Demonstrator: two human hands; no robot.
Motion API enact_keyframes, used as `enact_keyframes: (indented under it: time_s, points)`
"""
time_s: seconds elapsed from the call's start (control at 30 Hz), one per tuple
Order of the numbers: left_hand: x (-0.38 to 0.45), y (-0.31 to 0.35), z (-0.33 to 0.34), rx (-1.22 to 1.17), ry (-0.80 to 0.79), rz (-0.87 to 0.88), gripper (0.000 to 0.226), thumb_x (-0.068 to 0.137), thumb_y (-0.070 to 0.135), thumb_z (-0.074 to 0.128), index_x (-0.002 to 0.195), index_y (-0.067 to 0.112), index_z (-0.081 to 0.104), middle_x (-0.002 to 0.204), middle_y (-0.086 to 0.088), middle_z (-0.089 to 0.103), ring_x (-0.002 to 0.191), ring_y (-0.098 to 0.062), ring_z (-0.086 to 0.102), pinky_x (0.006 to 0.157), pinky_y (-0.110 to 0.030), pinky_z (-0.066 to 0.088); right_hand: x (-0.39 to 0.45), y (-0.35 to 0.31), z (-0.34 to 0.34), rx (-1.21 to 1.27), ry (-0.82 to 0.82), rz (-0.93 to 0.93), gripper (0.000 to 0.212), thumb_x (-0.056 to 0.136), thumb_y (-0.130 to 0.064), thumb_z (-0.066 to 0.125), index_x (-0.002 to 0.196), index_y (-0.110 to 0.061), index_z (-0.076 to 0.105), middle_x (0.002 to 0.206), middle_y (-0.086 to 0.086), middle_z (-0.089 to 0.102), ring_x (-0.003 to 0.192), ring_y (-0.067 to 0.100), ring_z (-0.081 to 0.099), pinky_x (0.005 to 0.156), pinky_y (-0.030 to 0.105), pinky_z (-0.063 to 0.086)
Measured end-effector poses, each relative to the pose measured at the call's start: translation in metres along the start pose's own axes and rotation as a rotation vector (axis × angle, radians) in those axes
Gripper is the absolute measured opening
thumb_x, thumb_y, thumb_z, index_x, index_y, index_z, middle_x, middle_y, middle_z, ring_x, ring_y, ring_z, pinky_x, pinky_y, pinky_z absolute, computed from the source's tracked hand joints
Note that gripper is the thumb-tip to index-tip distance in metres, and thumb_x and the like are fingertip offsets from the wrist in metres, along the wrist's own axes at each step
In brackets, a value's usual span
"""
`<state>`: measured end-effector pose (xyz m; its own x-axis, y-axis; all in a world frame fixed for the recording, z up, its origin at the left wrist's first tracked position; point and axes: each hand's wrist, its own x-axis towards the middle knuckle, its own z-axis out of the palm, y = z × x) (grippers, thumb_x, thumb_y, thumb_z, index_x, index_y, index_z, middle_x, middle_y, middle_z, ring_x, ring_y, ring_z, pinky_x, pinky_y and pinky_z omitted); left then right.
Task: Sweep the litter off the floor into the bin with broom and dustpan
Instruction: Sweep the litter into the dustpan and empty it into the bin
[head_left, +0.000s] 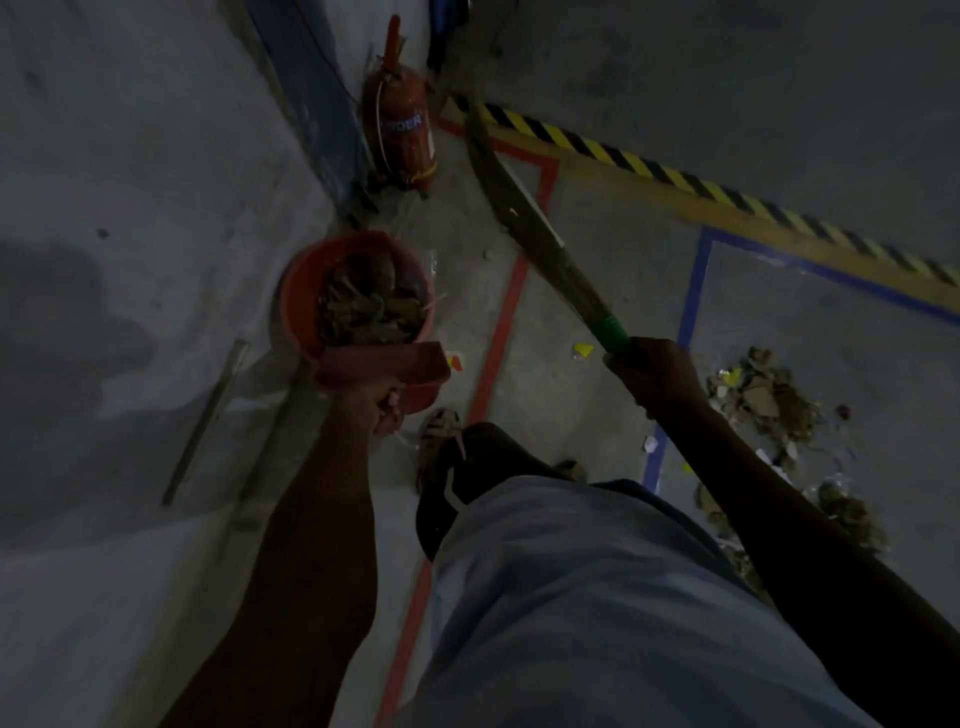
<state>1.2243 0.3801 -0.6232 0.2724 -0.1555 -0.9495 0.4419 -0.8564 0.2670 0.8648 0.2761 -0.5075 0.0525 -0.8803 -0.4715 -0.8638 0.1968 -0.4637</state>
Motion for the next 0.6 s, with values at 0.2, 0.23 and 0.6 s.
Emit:
enact_keyframes:
  time_s: [0.2, 0.23, 0.6]
  points:
    - [-0.027, -0.078, 0.056, -0.130, -0.041, -0.040, 0.040, 0.099, 0.016, 0.053, 0.062, 0.016, 0.039, 0.036, 0.006, 0.042, 0.028, -0.005, 0.036, 0.041, -0.017, 0.032, -0.001, 0.059, 0.010, 0.045, -0.114, 0.053, 0.030, 0.094, -0.037, 0.063, 0.111, -0.013, 0.069, 0.072, 0.010, 0.063, 0.057, 0.029, 0.065, 0.048, 0.034, 0.054]
    - [-0.028, -0.089, 0.064, -0.147, -0.034, -0.050, 0.040, 0.100, 0.019, 0.052, 0.062, 0.017, 0.039, 0.035, 0.007, 0.041, 0.027, -0.005, 0.035, 0.040, -0.016, 0.031, 0.001, 0.068, 0.014, 0.040, -0.128, 0.052, 0.032, 0.095, -0.038, 0.063, 0.116, -0.014, 0.068, 0.074, 0.011, 0.064, 0.058, 0.030, 0.065, 0.049, 0.035, 0.054]
    - [0.028, -0.161, 0.152, -0.335, 0.201, -0.092, 0.038, 0.087, 0.026, 0.077, 0.063, 0.017, 0.048, 0.056, -0.005, 0.048, 0.039, -0.013, 0.043, 0.043, -0.016, 0.034, 0.078, 0.151, 0.109, -0.086, -0.306, 0.028, 0.045, 0.094, -0.033, 0.063, 0.134, -0.014, 0.057, 0.106, 0.011, 0.069, 0.087, 0.029, 0.067, 0.068, 0.028, 0.046]
